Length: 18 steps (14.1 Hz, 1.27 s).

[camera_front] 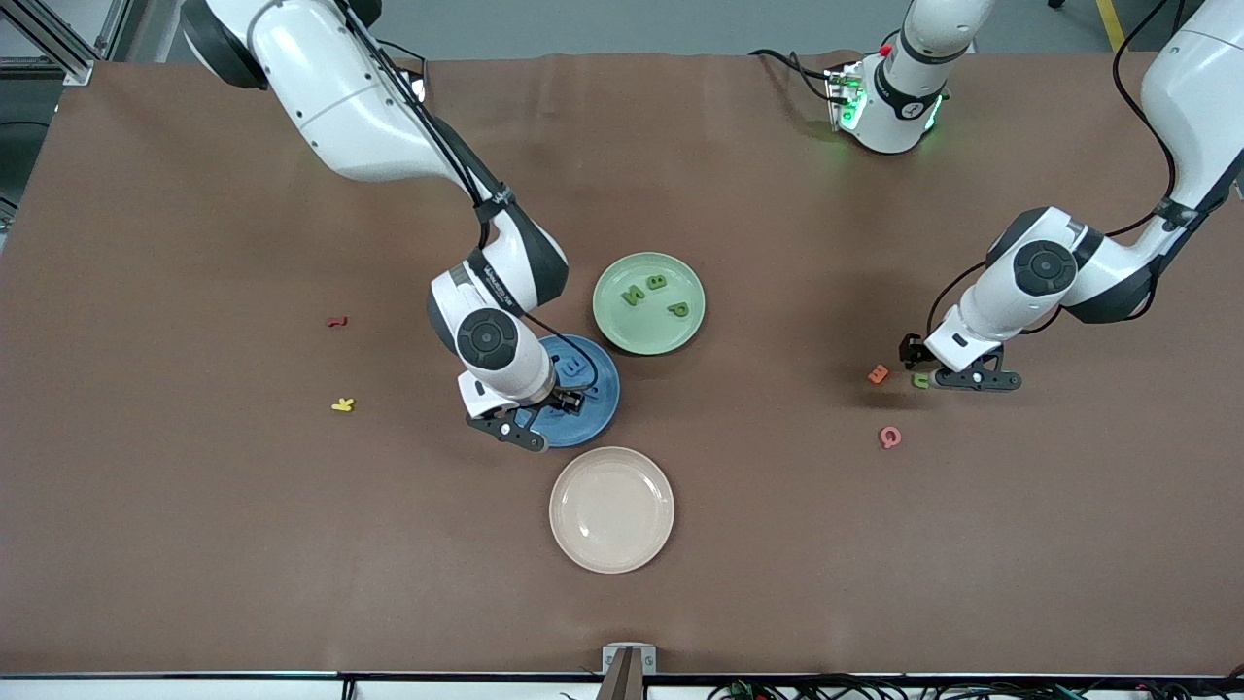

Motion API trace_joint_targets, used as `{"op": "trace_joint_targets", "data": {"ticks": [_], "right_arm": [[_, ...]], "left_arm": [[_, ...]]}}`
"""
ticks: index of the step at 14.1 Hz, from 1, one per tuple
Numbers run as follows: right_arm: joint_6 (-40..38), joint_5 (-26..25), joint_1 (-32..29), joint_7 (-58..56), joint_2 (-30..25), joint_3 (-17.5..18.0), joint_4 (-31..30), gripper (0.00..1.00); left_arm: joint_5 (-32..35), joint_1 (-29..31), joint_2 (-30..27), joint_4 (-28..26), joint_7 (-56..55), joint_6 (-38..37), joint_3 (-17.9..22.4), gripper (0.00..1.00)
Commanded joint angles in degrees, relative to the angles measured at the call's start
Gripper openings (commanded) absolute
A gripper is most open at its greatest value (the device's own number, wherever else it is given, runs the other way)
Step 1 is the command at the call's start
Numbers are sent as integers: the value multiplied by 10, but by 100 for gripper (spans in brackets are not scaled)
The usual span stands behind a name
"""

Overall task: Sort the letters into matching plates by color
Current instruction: 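Carry the blue c to the blue plate and open the right gripper, then retract the right arm to rest while the left gripper lowers to green u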

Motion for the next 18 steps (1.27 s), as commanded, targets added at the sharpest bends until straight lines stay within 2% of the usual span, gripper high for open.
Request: {"op": "trace_joint_targets", "data": {"ticks": [1,4,6,7,10,14,18], "right_arm": [[-150,4,-13,-24,-124,-3,-19,100],[-300,9,-64,-85,-226,-3,-20,100],[-368,10,-114,-156,-284,-2,-24,100],[-390,15,-145,-197,-313,-2,-36,100],[-386,24,-235,-339,-393,-6,-103,100],[-382,17,-338,-504,-414,-6,-107,100],[-389,-6,-364,-553,-415,-5,-60,100]], "left_arm": [[13,4,-6,-6,4,15,1,68],[13,3,7,-2,3,18,1,66],[13,1,8,-1,2,28,4,65],[13,1,8,-1,2,29,4,65],[14,-4,8,4,3,29,5,63],[16,-11,18,14,3,30,15,62],[16,-17,19,15,3,40,23,62]]}}
